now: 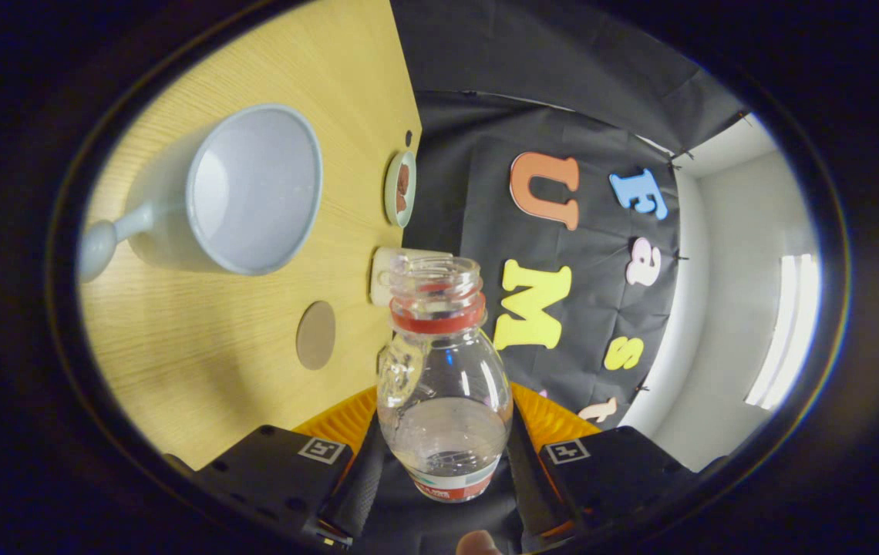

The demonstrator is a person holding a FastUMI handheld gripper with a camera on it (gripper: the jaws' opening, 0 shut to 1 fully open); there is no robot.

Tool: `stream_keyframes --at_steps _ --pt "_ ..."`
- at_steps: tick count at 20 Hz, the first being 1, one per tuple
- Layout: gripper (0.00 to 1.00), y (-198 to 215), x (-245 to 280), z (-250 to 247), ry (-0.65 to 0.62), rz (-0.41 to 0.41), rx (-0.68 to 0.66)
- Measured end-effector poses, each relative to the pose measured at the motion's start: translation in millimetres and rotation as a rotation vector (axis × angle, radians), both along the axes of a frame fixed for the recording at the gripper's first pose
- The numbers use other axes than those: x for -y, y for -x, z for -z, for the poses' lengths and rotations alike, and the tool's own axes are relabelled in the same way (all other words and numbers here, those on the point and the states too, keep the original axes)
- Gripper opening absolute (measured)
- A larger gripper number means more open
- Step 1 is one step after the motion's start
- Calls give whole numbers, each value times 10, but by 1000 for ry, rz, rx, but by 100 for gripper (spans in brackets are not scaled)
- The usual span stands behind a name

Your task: Take the bottle from table, then pour the juice into the cup, finally place the bottle on the coaster

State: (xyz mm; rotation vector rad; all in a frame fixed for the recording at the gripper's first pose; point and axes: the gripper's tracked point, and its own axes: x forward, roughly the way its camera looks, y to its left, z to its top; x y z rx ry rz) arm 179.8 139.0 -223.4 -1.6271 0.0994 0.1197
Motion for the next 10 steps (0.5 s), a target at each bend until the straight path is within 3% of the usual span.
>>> stream_keyframes --at_steps 10 --pt "79 -1 -49 -76 39 -15 22"
